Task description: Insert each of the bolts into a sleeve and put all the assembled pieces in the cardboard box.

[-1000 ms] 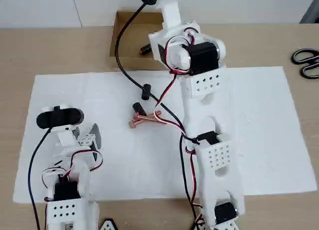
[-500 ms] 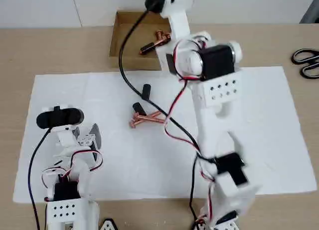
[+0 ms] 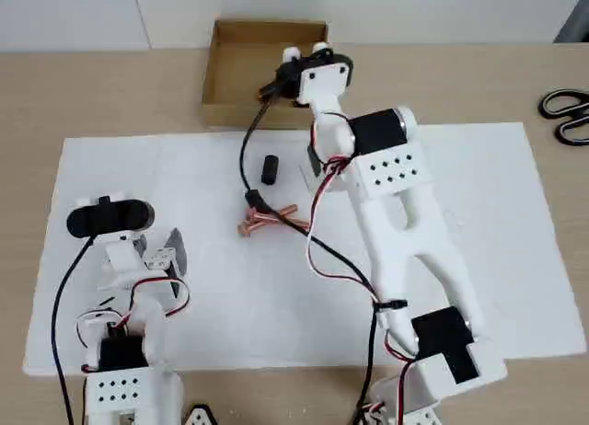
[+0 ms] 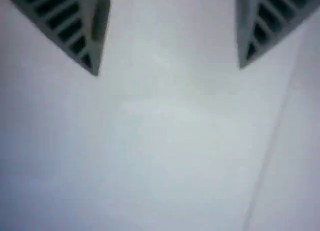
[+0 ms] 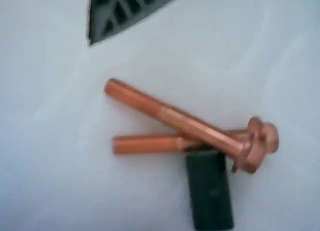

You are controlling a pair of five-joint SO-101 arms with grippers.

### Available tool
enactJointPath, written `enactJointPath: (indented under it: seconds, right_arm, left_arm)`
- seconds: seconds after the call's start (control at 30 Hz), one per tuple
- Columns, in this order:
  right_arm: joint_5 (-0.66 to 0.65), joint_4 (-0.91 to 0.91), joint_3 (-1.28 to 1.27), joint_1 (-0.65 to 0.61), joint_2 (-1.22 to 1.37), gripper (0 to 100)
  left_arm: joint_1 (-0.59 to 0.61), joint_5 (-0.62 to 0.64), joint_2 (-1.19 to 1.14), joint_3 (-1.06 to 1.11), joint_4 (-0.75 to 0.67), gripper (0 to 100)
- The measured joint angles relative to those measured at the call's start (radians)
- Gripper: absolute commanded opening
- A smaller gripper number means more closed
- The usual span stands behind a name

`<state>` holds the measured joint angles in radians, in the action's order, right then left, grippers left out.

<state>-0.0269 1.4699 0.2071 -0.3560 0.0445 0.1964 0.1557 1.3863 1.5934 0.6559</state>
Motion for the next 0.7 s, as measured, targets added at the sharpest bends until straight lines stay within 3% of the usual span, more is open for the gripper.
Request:
enactJointPath:
  seconds: [0.43,0.7]
  right_arm:
    - [0.003,-0.462,-0.04,-0.048,0.325,24.1]
    - [0.103,-0.545,0.04,-0.106,0.397,24.2]
  left_arm:
    - [0.0,-0.002,0.0,0.0,0.0,17]
    - [0.0,-0.002,0.0,0.0,0.0,17]
